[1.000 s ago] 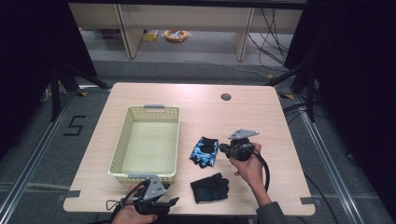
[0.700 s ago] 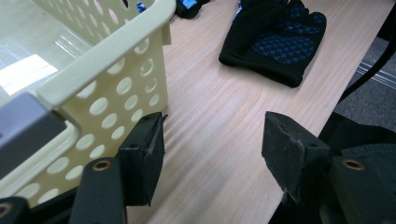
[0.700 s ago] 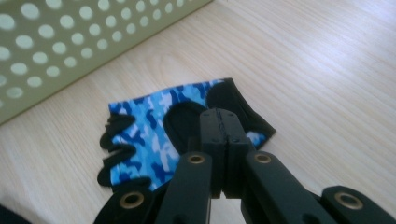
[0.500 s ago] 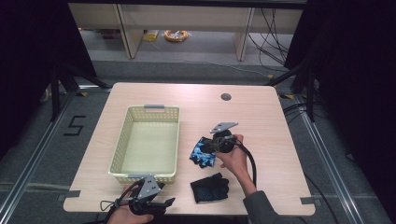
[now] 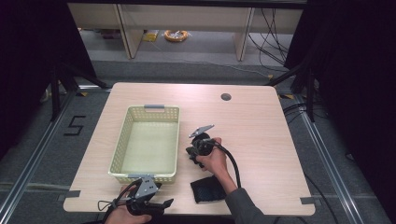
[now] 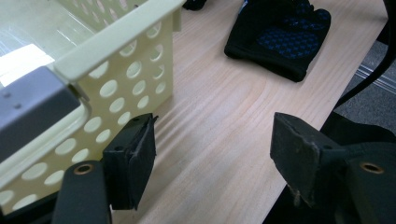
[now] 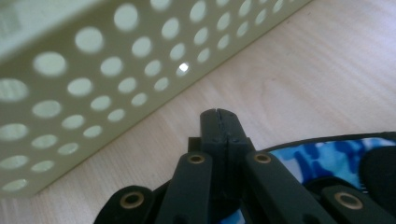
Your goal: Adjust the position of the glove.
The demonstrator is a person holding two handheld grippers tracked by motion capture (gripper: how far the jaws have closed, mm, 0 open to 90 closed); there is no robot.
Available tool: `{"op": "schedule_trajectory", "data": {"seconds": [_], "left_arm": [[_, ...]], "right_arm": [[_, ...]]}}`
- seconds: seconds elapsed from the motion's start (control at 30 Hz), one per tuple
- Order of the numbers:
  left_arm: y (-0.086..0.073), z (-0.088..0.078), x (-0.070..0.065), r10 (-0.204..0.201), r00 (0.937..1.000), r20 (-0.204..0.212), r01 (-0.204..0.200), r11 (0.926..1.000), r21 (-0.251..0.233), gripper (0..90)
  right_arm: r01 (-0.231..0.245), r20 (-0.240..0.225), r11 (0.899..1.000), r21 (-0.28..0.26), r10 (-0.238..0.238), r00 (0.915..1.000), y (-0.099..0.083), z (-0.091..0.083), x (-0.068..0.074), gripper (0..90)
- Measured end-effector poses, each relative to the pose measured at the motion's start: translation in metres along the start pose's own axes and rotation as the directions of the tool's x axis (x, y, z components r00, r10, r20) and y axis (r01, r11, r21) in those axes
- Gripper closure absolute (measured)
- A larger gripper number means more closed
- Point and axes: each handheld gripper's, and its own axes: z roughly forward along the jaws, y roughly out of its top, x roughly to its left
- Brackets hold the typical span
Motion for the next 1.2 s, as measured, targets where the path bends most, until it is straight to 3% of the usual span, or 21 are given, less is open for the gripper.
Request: {"op": "schedule_trajectory", "data": {"seconds": [0.13,0.17,0.27,0.37,0.4,0.43,0.47,0.53,0.57,0.63,0.67,0.73,0.77,0.83,0.87,0.9,1.0,1.03,1.13,1.17,1.2], "left_arm": [[-0.001,0.0,0.001,0.008,1.0,-0.002,-0.008,0.9999,0.011,30.6],[-0.001,0.001,-0.001,-0.017,0.9998,0.007,0.017,0.9999,-0.004,30.7],[-0.001,0.0,0.0,-0.006,1.0,0.007,0.006,1.0,0.0,30.7],[-0.001,0.0,0.001,-0.001,1.0,0.008,0.001,1.0,-0.002,30.7],[-0.001,0.0,0.0,-0.009,1.0,0.003,0.009,1.0,0.001,30.7],[-0.001,0.0,0.0,-0.008,0.9999,0.011,0.008,1.0,0.002,30.7],[0.0,0.0,0.0,-0.001,1.0,0.009,0.001,1.0,0.004,30.8],[0.0,0.0,0.0,0.009,0.9999,0.009,-0.009,0.9999,0.01,30.9],[0.0,0.001,-0.002,-0.019,0.9997,0.018,0.019,0.9998,-0.008,30.9],[-0.001,0.001,-0.002,-0.017,0.9997,0.017,0.017,0.9998,0.002,30.9],[0.0,0.001,-0.001,-0.001,0.9998,0.017,0.001,1.0,0.0,31.0],[-0.001,0.001,-0.002,-0.024,0.9995,0.019,0.024,0.9997,0.003,31.1],[-0.001,0.001,-0.001,-0.018,0.9998,0.011,0.017,0.9998,0.008,31.1],[-0.001,0.001,-0.001,-0.017,0.9998,0.011,0.017,0.9998,0.011,31.3],[-0.001,0.001,-0.001,-0.018,0.9998,0.012,0.018,0.9998,0.01,31.4],[-0.001,0.002,-0.002,-0.026,0.9995,0.018,0.026,0.9997,0.003,31.4],[-0.001,0.001,-0.002,-0.008,0.9997,0.024,0.008,1.0,0.005,31.5],[-0.001,0.001,-0.002,-0.009,0.9997,0.024,0.009,0.9999,0.005,31.6],[-0.002,0.001,-0.002,-0.014,0.9995,0.029,0.014,0.9999,0.0,31.6],[-0.001,0.0,0.0,0.004,0.9998,0.018,-0.004,0.9999,0.013,31.6],[-0.001,0.0,0.0,0.004,0.9998,0.019,-0.004,0.9999,0.013,31.7]], "right_arm": [[-0.004,-0.007,1.0,0.023,0.004,1.0,-0.006,0.004,0.001,90.0],[-0.011,-0.008,1.0,0.014,0.011,0.9999,-0.007,0.004,0.001,90.0],[-0.021,-0.005,0.999,0.049,0.021,0.9998,-0.011,-0.004,0.002,90.0],[0.012,0.014,0.999,0.039,-0.012,0.9998,-0.021,-0.013,-0.001,90.0],[-0.016,0.017,0.998,0.064,0.015,0.9997,-0.023,-0.019,-0.001,90.0],[0.006,0.014,0.999,0.034,-0.007,0.9999,-0.026,-0.02,-0.005,90.0],[-0.008,0.017,0.999,0.054,0.007,0.9998,-0.029,-0.026,-0.007,90.0],[-0.012,0.038,0.999,0.03,0.011,0.9992,-0.034,-0.033,-0.012,90.0],[-0.034,0.037,0.998,0.054,0.032,0.9988,-0.035,-0.039,-0.014,90.0],[0.002,0.073,0.998,0.064,-0.007,0.9973,-0.04,-0.043,-0.02,90.0],[-0.005,0.075,0.998,0.066,0.0,0.9972,-0.043,-0.044,-0.023,90.0],[-0.028,0.075,0.998,0.062,0.023,0.9969,-0.045,-0.046,-0.025,90.0],[-0.033,0.078,0.999,0.031,0.03,0.9965,-0.046,-0.046,-0.026,90.0],[-0.041,0.057,0.999,0.023,0.04,0.9976,-0.043,-0.047,-0.023,90.0],[0.007,0.063,1.0,-0.007,-0.007,0.998,-0.043,-0.041,-0.021,90.0],[-0.024,0.054,0.999,0.021,0.023,0.9983,-0.04,-0.043,-0.017,90.0],[0.023,0.028,1.0,-0.021,-0.022,0.9994,-0.036,-0.033,-0.012,90.0],[-0.019,0.015,1.0,0.008,0.019,0.9997,-0.034,-0.033,-0.007,90.0],[-0.055,0.036,0.998,0.036,0.053,0.9979,-0.035,-0.031,-0.004,90.0],[-0.008,0.011,1.0,0.011,0.008,0.9999,-0.037,-0.029,-0.006,90.0],[-0.041,0.006,0.999,0.022,0.041,0.9991,-0.037,-0.03,-0.004,90.0]]}}
